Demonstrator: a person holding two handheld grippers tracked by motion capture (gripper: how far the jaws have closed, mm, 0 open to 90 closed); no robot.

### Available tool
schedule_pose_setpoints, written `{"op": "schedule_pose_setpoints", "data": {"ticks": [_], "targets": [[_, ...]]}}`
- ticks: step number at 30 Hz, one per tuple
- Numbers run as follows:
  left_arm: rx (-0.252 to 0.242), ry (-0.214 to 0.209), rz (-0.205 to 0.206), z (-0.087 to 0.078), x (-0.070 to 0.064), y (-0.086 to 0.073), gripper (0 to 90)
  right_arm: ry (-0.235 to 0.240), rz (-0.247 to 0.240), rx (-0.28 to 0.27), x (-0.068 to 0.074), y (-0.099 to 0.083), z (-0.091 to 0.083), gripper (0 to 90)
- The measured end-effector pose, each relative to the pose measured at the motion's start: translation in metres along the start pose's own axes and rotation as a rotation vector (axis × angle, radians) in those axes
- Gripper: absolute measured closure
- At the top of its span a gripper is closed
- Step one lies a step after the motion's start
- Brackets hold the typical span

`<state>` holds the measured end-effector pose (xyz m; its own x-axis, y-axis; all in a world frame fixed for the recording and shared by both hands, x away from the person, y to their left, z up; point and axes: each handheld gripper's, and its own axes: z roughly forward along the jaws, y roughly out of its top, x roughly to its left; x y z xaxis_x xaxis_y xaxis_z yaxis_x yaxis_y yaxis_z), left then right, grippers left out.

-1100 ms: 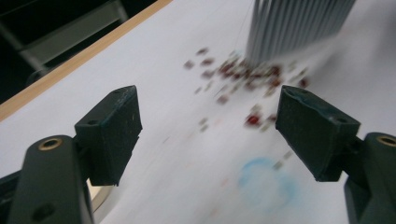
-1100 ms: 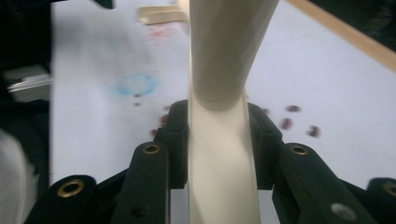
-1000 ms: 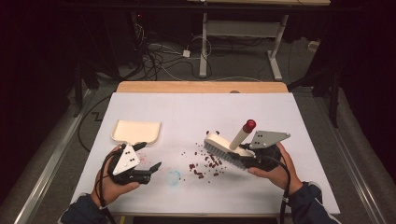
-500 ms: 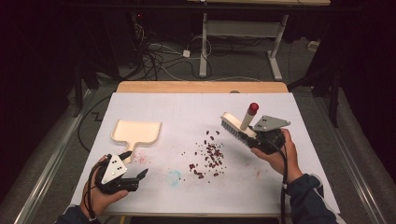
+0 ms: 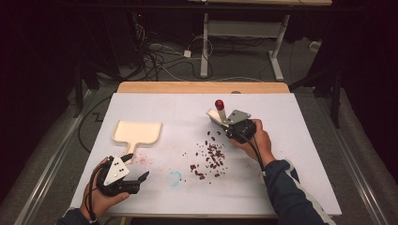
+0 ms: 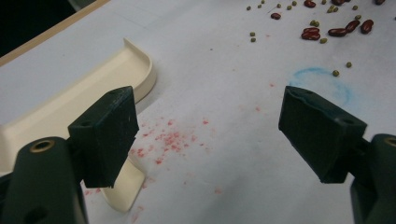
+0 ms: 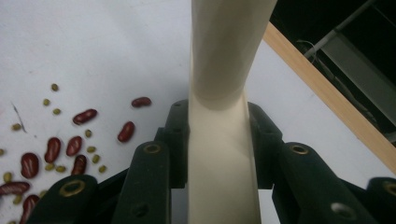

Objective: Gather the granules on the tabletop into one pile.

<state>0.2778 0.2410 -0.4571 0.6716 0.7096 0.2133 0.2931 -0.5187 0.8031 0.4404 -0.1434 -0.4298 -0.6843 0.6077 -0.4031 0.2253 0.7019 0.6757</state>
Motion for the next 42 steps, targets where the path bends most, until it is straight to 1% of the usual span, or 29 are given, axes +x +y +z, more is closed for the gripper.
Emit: {"op": "schedule_pose_setpoints", "data": {"ticks": [2,3,5,6,7,8,10,13,14,15,16,17,18,19,21,22,26,27,30,31,33,34,35,36,37,38,39,41,42], "targets": [[-0.003,-0.002,0.005,0.0,0.0,0.001,19.2,0.009,-0.019,-0.001,0.006,0.002,0.002,67.8],[0.008,-0.001,0.022,0.001,-0.001,0.002,19.1,0.021,-0.038,-0.007,0.012,0.002,0.003,67.7],[0.008,-0.003,0.014,0.002,-0.002,0.001,19.2,0.037,-0.064,-0.021,0.022,0.001,0.002,67.7],[0.021,-0.007,0.016,0.003,-0.003,0.001,19.2,0.051,-0.068,-0.029,0.025,0.0,0.001,67.6],[0.02,-0.007,0.013,0.003,-0.003,0.0,19.1,0.078,-0.08,-0.05,0.03,-0.001,0.0,67.5],[0.021,-0.007,0.014,0.002,-0.003,0.0,19.2,0.097,-0.099,-0.06,0.035,-0.001,-0.003,67.5],[0.018,-0.007,0.015,0.002,-0.003,0.001,19.2,0.111,-0.143,-0.067,0.045,-0.002,-0.009,67.4],[0.024,-0.006,0.022,0.002,-0.003,0.002,19.2,0.154,-0.165,-0.09,0.053,-0.004,-0.018,67.4],[0.026,-0.008,0.017,0.004,-0.004,0.002,19.1,0.177,-0.177,-0.093,0.055,-0.005,-0.021,67.4],[0.026,-0.008,0.017,0.004,-0.004,0.002,19.1,0.177,-0.177,-0.093,0.055,-0.005,-0.021,67.4],[0.034,-0.006,0.021,0.005,-0.004,0.002,19.1,0.196,-0.189,-0.101,0.061,-0.007,-0.028,67.4],[0.036,-0.009,0.021,0.005,-0.005,0.002,19.1,0.206,-0.205,-0.1,0.062,-0.007,-0.03,67.4],[0.036,-0.009,0.021,0.005,-0.005,0.002,19.1,0.206,-0.205,-0.1,0.062,-0.007,-0.03,67.4],[0.037,-0.009,0.019,0.005,-0.005,0.002,19.1,0.235,-0.214,-0.104,0.066,-0.009,-0.038,67.5],[0.032,-0.008,0.016,0.004,-0.005,0.002,19.1,0.245,-0.217,-0.112,0.068,-0.009,-0.041,67.5],[0.033,-0.006,0.016,0.004,-0.005,0.001,19.1,0.266,-0.22,-0.118,0.07,-0.01,-0.046,67.5],[0.033,-0.005,0.019,0.003,-0.006,0.001,19.1,0.272,-0.234,-0.122,0.074,-0.011,-0.051,67.5],[0.034,-0.005,0.019,0.003,-0.006,0.002,19.1,0.248,-0.234,-0.123,0.075,-0.011,-0.053,67.6],[0.034,-0.006,0.022,0.004,-0.006,0.002,19.1,0.233,-0.225,-0.132,0.072,-0.01,-0.053,67.7],[0.036,-0.007,0.024,0.003,-0.006,0.002,19.1,0.224,-0.203,-0.141,0.066,-0.009,-0.055,67.8],[0.033,-0.008,0.021,0.003,-0.006,0.002,19.1,0.22,-0.198,-0.147,0.064,-0.009,-0.056,67.8],[0.029,-0.006,0.02,0.003,-0.006,0.002,19.1,0.212,-0.186,-0.158,0.061,-0.008,-0.058,67.8],[0.027,-0.004,0.018,0.003,-0.006,0.002,19.1,0.195,-0.159,-0.178,0.056,-0.007,-0.063,67.8],[0.026,-0.002,0.017,0.002,-0.005,0.002,19.1,0.191,-0.144,-0.189,0.054,-0.006,-0.066,67.7],[0.025,-0.003,0.016,0.002,-0.005,0.002,19.1,0.191,-0.144,-0.189,0.054,-0.006,-0.066,67.7],[0.024,0.0,0.016,0.002,-0.005,0.002,19.1,0.194,-0.13,-0.196,0.053,-0.005,-0.069,67.8],[0.023,0.001,0.018,0.002,-0.005,0.002,19.1,0.21,-0.09,-0.215,0.052,-0.001,-0.078,67.7],[0.017,0.005,0.014,0.0,-0.005,0.002,19.1,0.245,-0.048,-0.226,0.055,0.003,-0.086,67.7],[0.007,0.013,0.009,-0.002,-0.003,0.002,19.0,0.27,-0.03,-0.232,0.058,0.006,-0.089,67.7]]}}
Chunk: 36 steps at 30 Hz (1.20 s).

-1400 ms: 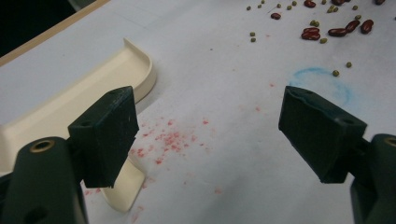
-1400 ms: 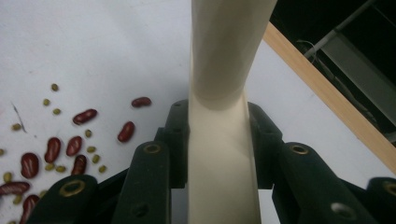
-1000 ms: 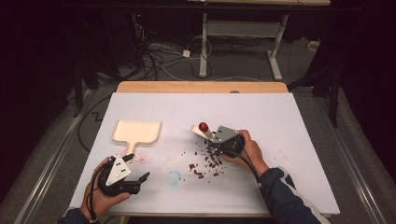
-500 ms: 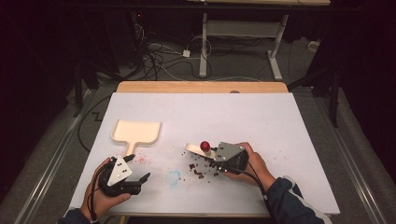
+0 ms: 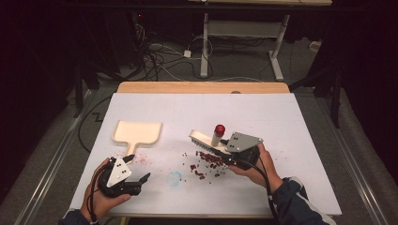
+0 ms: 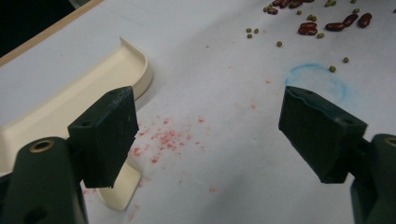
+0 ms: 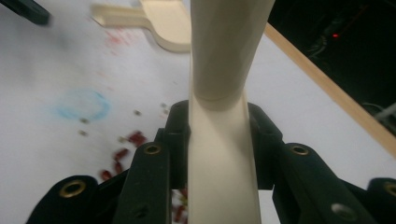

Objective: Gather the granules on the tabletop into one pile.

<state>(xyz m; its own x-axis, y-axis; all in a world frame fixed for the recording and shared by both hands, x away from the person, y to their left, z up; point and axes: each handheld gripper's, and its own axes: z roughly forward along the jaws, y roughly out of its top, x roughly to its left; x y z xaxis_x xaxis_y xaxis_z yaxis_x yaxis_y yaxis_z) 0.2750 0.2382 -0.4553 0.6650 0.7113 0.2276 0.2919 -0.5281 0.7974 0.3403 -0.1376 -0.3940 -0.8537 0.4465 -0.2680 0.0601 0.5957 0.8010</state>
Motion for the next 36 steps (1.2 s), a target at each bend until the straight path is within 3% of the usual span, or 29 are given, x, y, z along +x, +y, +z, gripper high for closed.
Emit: {"op": "schedule_pose_setpoints", "data": {"ticks": [5,7,11,13,16,20,21,25,28,29,30,34,36], "targets": [[-0.013,0.025,-0.007,-0.006,0.004,-0.001,18.3,0.141,0.088,-0.024,0.02,0.011,0.001,67.8],[-0.032,0.038,-0.046,-0.011,0.008,-0.002,18.3,0.208,0.134,-0.016,0.03,0.013,0.005,67.7],[-0.045,0.044,-0.068,-0.013,0.011,-0.003,18.3,0.338,0.216,0.0,0.051,0.016,0.018,67.7],[-0.046,0.047,-0.066,-0.014,0.011,-0.004,18.3,0.385,0.262,0.021,0.059,0.015,0.027,67.7],[-0.045,0.058,-0.063,-0.014,0.011,-0.003,18.3,0.396,0.276,0.041,0.062,0.012,0.035,67.7],[-0.04,0.058,-0.052,-0.013,0.01,-0.002,18.3,0.357,0.323,0.068,0.061,0.004,0.05,67.8],[-0.038,0.055,-0.051,-0.013,0.01,-0.002,18.3,0.319,0.342,0.067,0.057,0.002,0.053,67.8],[-0.027,0.047,-0.042,-0.011,0.008,-0.002,18.3,0.251,0.386,0.074,0.045,-0.005,0.059,67.7],[-0.023,0.041,-0.039,-0.009,0.008,-0.002,18.3,0.222,0.414,0.071,0.039,-0.008,0.059,67.7],[-0.025,0.041,-0.025,-0.008,0.008,-0.002,18.3,0.175,0.439,0.068,0.031,-0.01,0.058,67.7],[-0.017,0.034,-0.036,-0.008,0.007,-0.003,18.3,0.175,0.439,0.068,0.031,-0.01,0.058,67.7],[-0.018,0.031,-0.017,-0.006,0.006,-0.002,18.3,0.099,0.488,0.071,0.013,-0.019,0.052,67.6],[-0.013,0.029,-0.012,-0.006,0.006,-0.002,18.3,0.093,0.495,0.072,0.01,-0.021,0.05,67.6]]}}
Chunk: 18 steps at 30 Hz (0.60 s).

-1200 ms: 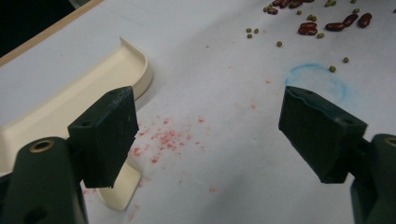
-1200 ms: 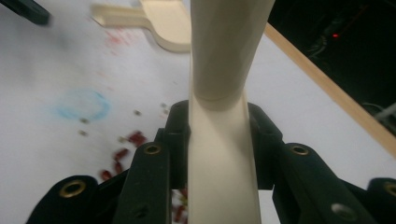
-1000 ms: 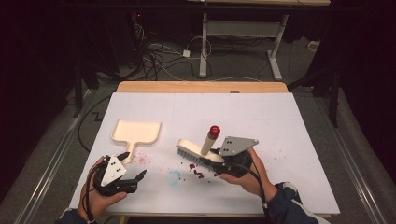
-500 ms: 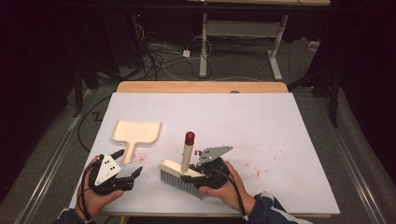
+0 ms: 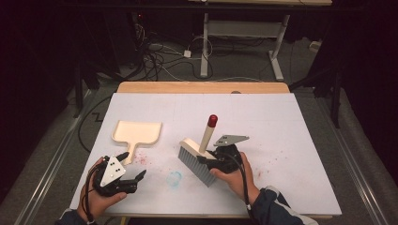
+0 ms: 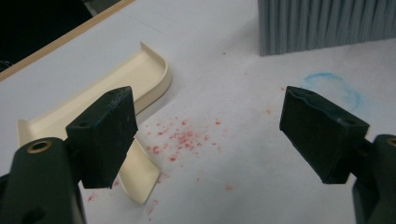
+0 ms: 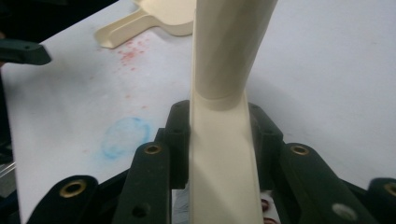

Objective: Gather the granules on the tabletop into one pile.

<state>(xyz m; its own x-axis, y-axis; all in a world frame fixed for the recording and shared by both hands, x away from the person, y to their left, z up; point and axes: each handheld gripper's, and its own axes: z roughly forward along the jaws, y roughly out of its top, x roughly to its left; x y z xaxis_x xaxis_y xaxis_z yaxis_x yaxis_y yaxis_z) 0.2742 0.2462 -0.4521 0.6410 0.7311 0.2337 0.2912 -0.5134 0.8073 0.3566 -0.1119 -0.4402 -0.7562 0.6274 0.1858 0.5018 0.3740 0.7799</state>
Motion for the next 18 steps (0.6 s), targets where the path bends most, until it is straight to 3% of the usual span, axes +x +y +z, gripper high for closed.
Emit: {"op": "schedule_pose_setpoints", "data": {"ticks": [3,8,10,11,12,14,17,18], "targets": [[0.001,0.0,-0.001,0.0,0.0,0.0,18.3,-0.026,0.003,-0.009,-0.008,0.001,-0.005,67.6],[0.001,0.0,0.002,0.0,0.0,0.0,18.3,-0.007,-0.008,-0.02,-0.01,0.004,-0.013,67.7],[0.001,0.001,0.002,0.0,-0.001,0.0,18.3,0.023,-0.079,-0.043,-0.008,0.009,-0.025,67.7],[0.001,0.001,0.002,0.0,-0.001,0.0,18.3,0.023,-0.079,-0.043,-0.008,0.009,-0.025,67.7],[0.0,0.002,0.002,0.0,-0.001,0.0,18.3,0.059,-0.154,-0.059,-0.005,0.012,-0.037,67.7],[0.001,0.003,0.002,0.0,-0.001,0.0,18.3,0.077,-0.181,-0.059,-0.003,0.013,-0.042,67.7],[0.005,0.002,0.003,0.0,-0.001,0.0,18.3,0.128,-0.3,-0.033,0.007,0.013,-0.059,67.7],[0.007,0.001,0.006,0.001,-0.001,0.0,18.3,0.172,-0.344,-0.01,0.01,0.008,-0.064,67.7]]}}
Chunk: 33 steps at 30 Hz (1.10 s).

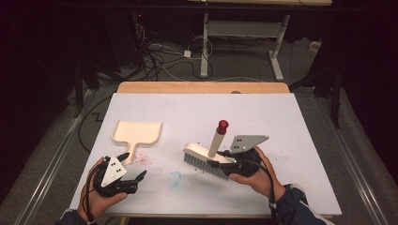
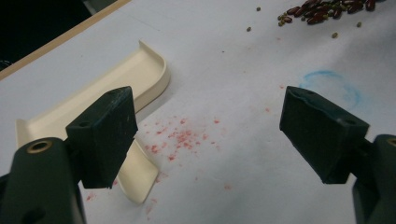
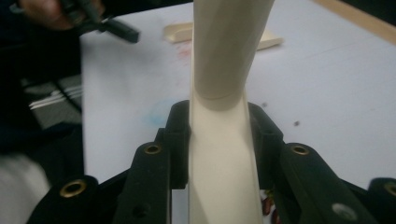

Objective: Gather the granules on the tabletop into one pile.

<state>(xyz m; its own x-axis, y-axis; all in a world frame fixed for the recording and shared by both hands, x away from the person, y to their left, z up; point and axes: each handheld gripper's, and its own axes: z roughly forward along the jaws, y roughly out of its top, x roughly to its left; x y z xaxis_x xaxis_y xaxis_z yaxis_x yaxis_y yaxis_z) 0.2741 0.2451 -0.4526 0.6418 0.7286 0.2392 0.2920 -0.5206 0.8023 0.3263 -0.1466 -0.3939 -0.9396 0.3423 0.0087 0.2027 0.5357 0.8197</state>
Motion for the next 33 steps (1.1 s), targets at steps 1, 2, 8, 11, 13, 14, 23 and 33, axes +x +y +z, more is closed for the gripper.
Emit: {"op": "schedule_pose_setpoints", "data": {"ticks": [1,2,8,11,13,14,23,33], "targets": [[0.001,-0.001,0.001,0.0,0.0,0.0,18.3,0.0,0.0,0.0,0.0,0.0,0.0,67.7],[0.002,-0.001,0.004,0.0,0.0,0.0,18.3,0.038,-0.026,0.034,0.004,-0.007,-0.001,67.7],[0.004,-0.003,0.006,0.001,-0.001,0.001,18.3,0.123,-0.101,0.112,0.009,-0.028,0.004,67.7],[0.008,-0.006,0.009,0.002,-0.002,0.001,18.3,0.15,-0.114,0.102,0.003,-0.033,0.006,67.6],[0.008,-0.009,0.007,0.003,-0.002,0.001,18.3,0.136,-0.118,0.11,0.001,-0.033,0.006,67.7],[0.01,-0.01,0.008,0.004,-0.003,0.001,18.3,0.134,-0.11,0.107,-0.003,-0.032,0.007,67.6],[0.03,-0.023,0.028,0.008,-0.006,0.002,18.3,0.155,-0.15,0.131,-0.043,-0.018,0.023,67.4],[0.036,-0.03,0.032,0.009,-0.006,0.001,18.3,0.115,-0.159,0.095,-0.055,-0.006,0.023,67.6]]}}
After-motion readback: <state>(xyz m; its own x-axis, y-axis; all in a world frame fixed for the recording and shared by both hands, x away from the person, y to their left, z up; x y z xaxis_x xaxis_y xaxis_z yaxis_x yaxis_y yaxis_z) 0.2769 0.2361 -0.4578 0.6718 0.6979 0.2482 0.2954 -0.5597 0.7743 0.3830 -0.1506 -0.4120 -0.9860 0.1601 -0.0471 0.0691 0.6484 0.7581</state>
